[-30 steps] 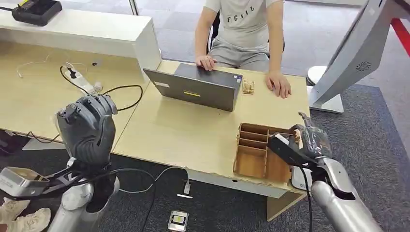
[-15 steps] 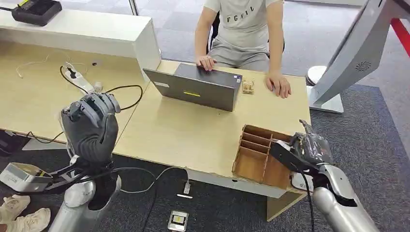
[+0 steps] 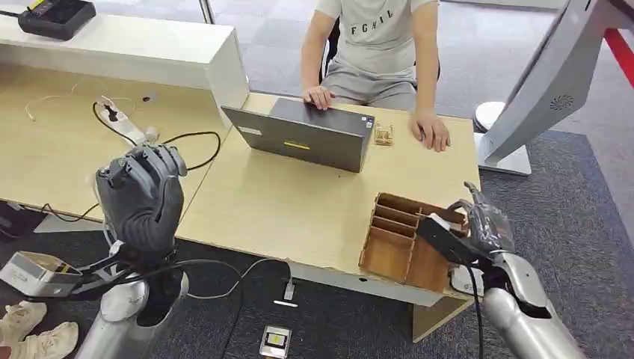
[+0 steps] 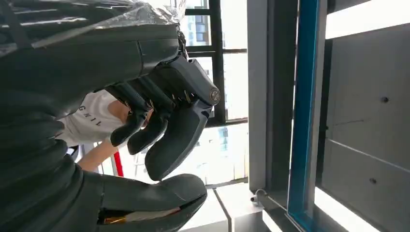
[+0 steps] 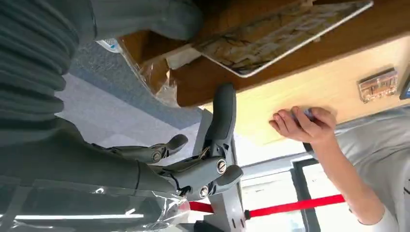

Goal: Pass the card to the sensor for recognition and then transmit it.

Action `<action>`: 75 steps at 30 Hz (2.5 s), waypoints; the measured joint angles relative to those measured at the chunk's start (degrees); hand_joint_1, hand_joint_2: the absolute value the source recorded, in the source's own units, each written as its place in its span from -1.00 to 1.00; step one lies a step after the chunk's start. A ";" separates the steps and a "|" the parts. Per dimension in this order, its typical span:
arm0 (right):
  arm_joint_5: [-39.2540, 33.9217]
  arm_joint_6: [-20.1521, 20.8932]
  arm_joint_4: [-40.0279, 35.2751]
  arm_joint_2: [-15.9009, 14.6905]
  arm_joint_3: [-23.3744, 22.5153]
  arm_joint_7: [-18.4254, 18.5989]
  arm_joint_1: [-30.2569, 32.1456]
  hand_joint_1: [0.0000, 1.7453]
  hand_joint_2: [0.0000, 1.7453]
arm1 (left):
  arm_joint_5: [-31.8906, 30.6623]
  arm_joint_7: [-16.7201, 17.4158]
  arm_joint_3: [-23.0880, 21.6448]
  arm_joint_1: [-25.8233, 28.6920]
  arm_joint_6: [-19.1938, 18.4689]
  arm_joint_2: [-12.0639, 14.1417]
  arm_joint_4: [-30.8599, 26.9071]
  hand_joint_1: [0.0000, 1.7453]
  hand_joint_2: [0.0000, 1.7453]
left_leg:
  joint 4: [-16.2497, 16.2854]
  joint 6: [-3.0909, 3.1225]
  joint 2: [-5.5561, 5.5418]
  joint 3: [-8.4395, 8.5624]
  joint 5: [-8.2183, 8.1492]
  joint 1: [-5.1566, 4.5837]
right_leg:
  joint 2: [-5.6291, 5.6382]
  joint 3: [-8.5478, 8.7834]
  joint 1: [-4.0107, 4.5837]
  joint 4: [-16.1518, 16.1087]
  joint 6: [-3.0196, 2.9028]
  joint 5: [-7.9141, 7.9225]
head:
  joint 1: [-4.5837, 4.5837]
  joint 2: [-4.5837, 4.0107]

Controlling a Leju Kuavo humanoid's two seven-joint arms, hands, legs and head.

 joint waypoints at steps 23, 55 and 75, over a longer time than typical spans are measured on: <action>0.87 1.55 -0.17 1.84 0.37 -1.79 -0.67 1.00 1.00 | -0.11 -0.66 -0.33 -0.20 0.46 0.09 0.61 0.90 1.00 | 0.00 0.00 -0.01 -0.02 0.01 0.00 | -0.01 0.00 0.01 0.01 0.00 0.00 | 0.00 0.00; 0.68 -0.20 -0.20 2.99 0.50 -1.97 -0.53 1.00 1.00 | -0.52 -0.94 0.15 1.01 -0.90 0.09 0.59 0.86 1.00 | 0.00 0.00 -0.02 -0.02 0.00 0.00 | -0.01 0.00 0.01 0.01 0.00 0.00 | 0.00 0.00; 5.62 -9.53 -10.84 2.32 -2.73 1.62 -5.98 1.00 1.00 | -1.27 -1.09 0.09 0.73 -0.50 0.04 0.59 0.86 1.00 | 0.01 0.00 -0.01 0.01 0.01 0.00 | 0.00 0.00 0.00 0.01 0.00 0.01 | 0.00 0.00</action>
